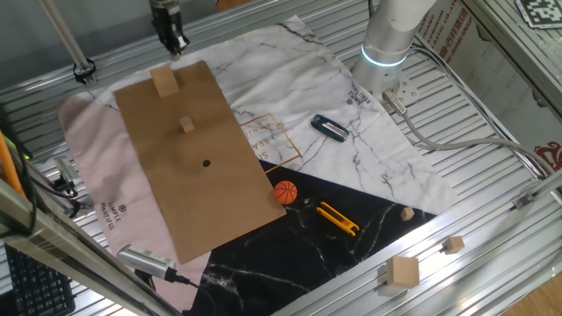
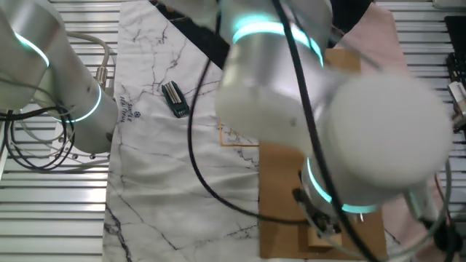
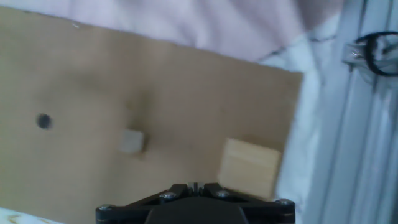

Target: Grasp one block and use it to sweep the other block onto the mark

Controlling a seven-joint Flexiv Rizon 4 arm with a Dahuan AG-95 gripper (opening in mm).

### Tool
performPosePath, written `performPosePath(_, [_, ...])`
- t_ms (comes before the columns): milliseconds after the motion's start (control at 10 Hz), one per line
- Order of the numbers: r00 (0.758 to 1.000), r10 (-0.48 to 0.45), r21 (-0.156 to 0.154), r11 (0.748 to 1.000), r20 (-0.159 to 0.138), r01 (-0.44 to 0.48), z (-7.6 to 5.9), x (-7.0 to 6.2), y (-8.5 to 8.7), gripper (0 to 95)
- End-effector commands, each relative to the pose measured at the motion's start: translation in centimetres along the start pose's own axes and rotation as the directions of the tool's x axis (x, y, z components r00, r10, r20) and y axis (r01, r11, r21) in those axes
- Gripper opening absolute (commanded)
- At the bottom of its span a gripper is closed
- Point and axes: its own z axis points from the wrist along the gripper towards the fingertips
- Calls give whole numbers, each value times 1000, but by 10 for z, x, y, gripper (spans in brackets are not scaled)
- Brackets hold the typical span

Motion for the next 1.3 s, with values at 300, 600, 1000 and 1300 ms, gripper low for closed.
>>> performPosePath(300, [1000,-14,-5,1000,-10,14,-5,-14,-6,0])
performPosePath(600, [1000,-19,-5,1000,-8,19,-4,-14,-6,0])
performPosePath(1000, [1000,-17,-19,1000,-6,16,-7,-12,-8,0])
performPosePath(1300, [1000,-29,-20,999,-6,28,-7,-12,-8,0])
